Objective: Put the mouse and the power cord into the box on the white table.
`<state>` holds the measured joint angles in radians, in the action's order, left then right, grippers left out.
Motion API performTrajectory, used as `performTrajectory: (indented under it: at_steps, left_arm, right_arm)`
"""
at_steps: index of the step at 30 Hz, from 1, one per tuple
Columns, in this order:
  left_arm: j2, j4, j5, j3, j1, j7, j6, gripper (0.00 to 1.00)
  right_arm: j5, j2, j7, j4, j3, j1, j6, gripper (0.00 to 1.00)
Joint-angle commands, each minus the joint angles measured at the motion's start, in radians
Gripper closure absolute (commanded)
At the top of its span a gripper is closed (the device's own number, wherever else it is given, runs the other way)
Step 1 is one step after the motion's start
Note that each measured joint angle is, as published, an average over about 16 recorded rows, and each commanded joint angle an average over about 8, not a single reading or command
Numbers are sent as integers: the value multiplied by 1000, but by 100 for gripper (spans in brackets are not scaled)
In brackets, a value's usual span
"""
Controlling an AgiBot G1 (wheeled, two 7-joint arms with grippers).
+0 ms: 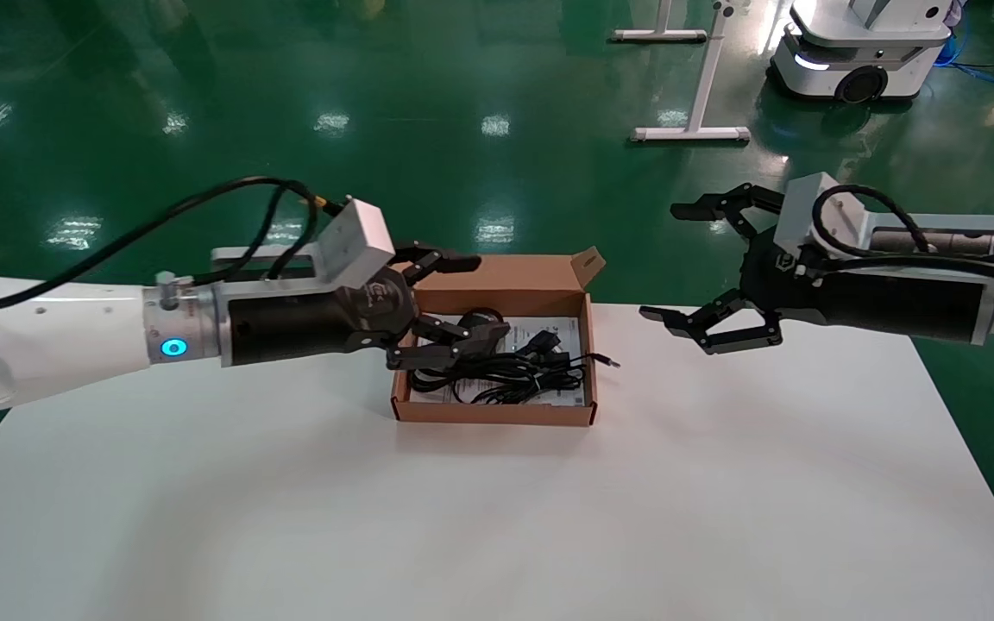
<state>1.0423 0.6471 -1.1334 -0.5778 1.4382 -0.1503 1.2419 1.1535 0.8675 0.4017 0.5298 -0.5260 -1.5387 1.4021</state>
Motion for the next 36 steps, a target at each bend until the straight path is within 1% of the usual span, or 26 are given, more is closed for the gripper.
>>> performTrajectory:
  at_steps: [1, 30, 36]
  left_arm:
    - [-25, 37, 23, 17, -21, 20, 15, 0]
    - [-385, 569, 360, 267, -325, 302, 227, 0]
    - [-435, 647, 407, 301, -367, 337, 256, 0]
  right_arm:
    - [-24, -14, -33, 43, 14, 26, 5, 0]
    - [-367, -223, -512, 655, 214, 403, 81, 0]
    - [-424, -257, -587, 757, 247, 465, 94, 0]
